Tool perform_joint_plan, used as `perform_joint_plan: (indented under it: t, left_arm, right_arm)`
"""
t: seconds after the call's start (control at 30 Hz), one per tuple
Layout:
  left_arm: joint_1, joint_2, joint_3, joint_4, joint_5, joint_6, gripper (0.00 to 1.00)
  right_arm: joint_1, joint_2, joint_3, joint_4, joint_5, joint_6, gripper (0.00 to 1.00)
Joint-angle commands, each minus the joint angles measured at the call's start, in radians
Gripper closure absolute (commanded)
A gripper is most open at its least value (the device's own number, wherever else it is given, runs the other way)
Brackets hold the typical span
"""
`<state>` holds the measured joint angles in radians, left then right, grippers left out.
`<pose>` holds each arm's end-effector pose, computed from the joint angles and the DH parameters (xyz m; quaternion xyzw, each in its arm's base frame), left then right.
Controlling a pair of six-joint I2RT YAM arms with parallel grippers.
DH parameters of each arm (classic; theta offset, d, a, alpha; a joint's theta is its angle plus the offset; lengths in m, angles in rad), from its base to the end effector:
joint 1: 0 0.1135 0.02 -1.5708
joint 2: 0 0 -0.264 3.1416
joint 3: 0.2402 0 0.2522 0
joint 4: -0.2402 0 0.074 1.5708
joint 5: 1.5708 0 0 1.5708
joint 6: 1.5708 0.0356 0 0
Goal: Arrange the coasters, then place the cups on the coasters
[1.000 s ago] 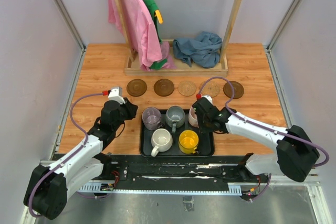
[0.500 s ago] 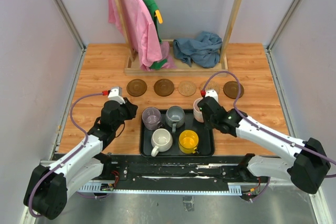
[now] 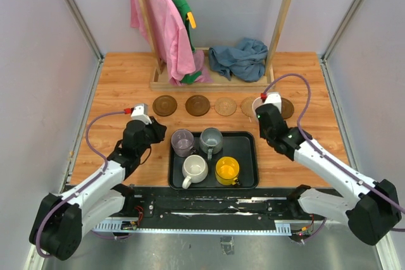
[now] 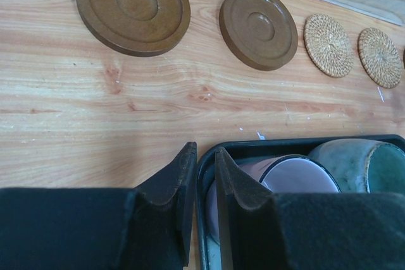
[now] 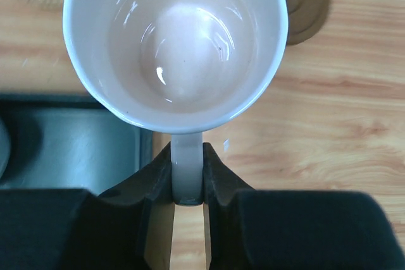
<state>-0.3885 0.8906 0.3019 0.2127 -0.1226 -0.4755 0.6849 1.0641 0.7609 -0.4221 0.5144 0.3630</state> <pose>0.1800 -0.0690 0.1925 -0.0703 0.8230 -0.1891 0.5311 0.1831 0.1270 0.2588 -0.0383 0.8873 -0.0024 0.4596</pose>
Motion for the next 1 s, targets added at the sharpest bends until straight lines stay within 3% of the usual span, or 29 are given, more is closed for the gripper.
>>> perform_joint_plan:
  t: [0.0,0.47,0.63,0.97]
  left_arm:
    - [-0.005,0.034,0.041,0.066,-0.021,0.010,0.77]
    - [-0.005,0.179,0.103,0.144,-0.055,0.010,0.77]
    - [-0.004,0.221,0.126,0.146,-0.055,0.016,0.77]
    - [-0.004,0.244,0.131,0.150,-0.047,0.008,0.77]
  right_arm:
    - [-0.180,0.002,0.012,0.227,0.007,-0.102,0.99]
    - [-0.531,0.209,-0.015,0.567,-0.211,-0.233,0.99]
    - [-0.587,0.258,-0.036,0.643,-0.269,-0.242,0.99]
    - [-0.610,0.292,-0.015,0.619,-0.316,-0.237,0.99]
